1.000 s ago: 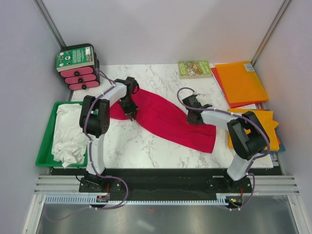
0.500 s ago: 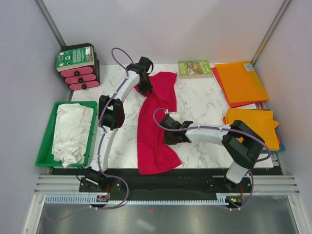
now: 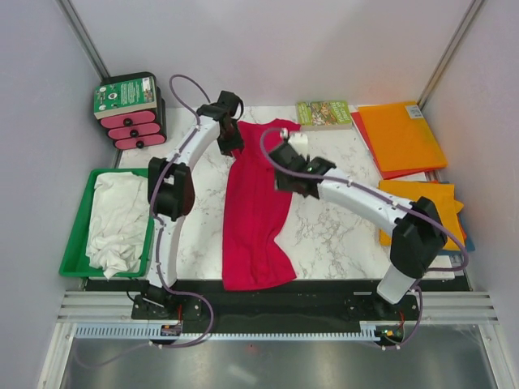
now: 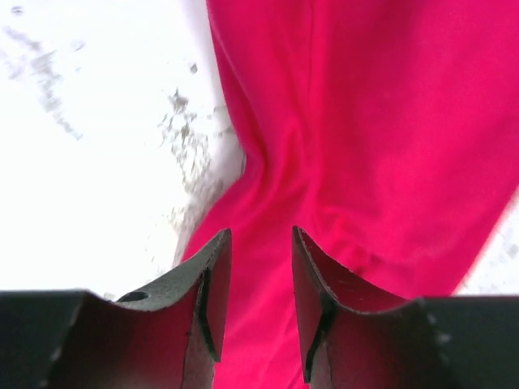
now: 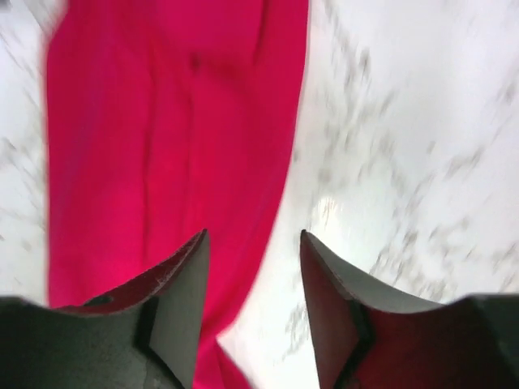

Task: Fold and stack the t-shirts
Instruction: Rotate the tshirt 90 degrees

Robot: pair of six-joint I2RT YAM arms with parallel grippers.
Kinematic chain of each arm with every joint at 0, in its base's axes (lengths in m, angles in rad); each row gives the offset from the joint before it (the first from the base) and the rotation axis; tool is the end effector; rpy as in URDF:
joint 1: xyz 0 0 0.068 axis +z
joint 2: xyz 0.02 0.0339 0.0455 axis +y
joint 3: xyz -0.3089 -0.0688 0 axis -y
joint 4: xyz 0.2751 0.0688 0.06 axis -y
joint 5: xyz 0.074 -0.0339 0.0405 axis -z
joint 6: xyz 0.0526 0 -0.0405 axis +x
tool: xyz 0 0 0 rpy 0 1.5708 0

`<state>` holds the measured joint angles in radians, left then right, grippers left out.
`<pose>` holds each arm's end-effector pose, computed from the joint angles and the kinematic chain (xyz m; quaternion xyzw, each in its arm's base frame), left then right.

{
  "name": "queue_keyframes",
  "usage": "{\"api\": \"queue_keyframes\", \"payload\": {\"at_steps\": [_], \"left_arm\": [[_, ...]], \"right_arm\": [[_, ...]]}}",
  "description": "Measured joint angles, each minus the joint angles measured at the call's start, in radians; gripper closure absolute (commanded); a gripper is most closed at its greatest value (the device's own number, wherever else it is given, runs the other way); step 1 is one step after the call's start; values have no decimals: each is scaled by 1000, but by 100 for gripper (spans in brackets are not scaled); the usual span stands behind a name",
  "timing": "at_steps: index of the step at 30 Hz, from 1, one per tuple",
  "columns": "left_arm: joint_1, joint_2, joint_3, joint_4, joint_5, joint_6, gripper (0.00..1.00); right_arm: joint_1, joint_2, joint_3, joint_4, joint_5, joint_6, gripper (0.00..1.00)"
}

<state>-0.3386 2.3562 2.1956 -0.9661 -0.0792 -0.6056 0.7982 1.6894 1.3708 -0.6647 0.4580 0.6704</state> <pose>0.5427 -0.1867 0.2330 -0.1384 0.9649 -0.0657 0.2135 0.2985 0.2729 0.2902 0.0061 0.9345 0.0277 0.3549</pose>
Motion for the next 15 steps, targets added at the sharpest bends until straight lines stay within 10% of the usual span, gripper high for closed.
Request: {"api": "queue_keyframes", "payload": {"at_steps": [1,15], "left_arm": [[0,-32,-25,8,0,3,64],[-88,-378,-684,256,13,31,93]], "right_arm": [[-17,1,47,6,10,-31,100],[-112,455,320,109,-53,-199,100]]}}
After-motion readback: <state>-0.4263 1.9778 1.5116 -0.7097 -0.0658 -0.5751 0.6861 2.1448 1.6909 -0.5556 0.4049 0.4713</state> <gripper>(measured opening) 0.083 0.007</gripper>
